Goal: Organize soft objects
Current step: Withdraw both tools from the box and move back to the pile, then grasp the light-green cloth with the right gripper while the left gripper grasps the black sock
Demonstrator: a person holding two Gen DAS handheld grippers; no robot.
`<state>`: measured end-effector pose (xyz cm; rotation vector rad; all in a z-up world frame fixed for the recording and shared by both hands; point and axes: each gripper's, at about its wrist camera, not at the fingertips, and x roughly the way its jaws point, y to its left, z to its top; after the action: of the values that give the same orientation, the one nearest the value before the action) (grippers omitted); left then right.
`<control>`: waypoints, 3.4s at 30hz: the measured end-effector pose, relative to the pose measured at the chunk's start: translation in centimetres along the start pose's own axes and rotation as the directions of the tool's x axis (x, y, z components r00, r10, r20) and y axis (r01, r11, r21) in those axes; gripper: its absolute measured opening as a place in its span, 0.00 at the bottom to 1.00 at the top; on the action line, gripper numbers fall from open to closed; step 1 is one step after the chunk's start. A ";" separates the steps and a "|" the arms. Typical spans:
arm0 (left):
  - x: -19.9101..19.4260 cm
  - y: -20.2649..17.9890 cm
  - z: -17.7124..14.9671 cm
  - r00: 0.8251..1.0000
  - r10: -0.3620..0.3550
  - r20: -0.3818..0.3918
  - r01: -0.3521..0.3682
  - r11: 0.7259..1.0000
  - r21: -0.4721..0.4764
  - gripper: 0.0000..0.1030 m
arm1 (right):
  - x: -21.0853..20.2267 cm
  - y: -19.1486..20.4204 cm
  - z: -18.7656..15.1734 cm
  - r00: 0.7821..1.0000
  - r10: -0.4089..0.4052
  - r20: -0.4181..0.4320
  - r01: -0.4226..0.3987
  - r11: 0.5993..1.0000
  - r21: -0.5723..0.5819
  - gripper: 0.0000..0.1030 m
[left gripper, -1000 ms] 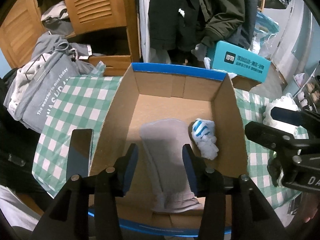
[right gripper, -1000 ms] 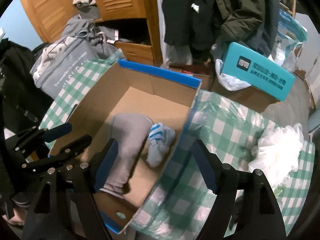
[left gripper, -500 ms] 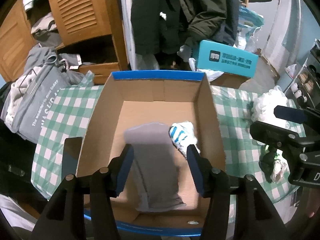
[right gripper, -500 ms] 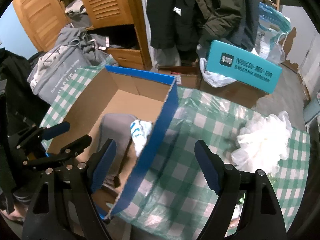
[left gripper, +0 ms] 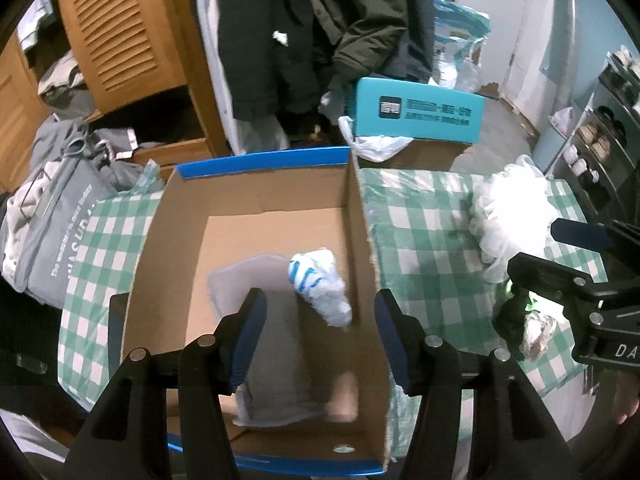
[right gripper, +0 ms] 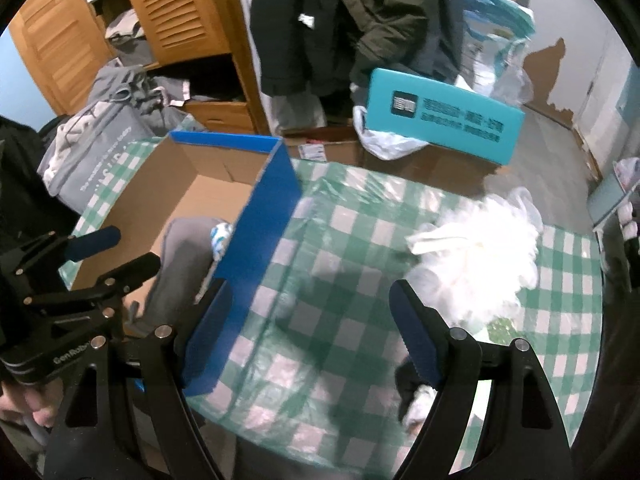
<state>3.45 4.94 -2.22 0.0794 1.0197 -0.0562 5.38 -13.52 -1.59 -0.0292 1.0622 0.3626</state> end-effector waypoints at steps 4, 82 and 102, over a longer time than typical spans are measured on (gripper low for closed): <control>0.0 -1.4 0.2 1.000 -0.009 0.000 0.009 1.000 0.024 0.56 | -0.6 -1.5 -0.6 1.000 -0.013 0.005 0.013 1.000 0.021 0.79; 11.3 -20.4 -2.4 0.924 -0.202 -0.325 0.285 0.931 0.229 0.77 | 5.2 -19.5 -13.5 0.963 -0.092 -0.255 0.153 0.961 0.232 0.08; 14.1 -23.7 -3.1 0.899 -0.192 -0.393 0.292 0.933 0.212 0.78 | 2.0 -22.5 -14.8 0.981 0.000 -0.192 0.071 0.929 0.364 0.38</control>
<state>6.22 -18.48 -16.84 0.2137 1.3902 -0.4243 0.60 -37.04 -14.00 0.2591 1.3042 0.1224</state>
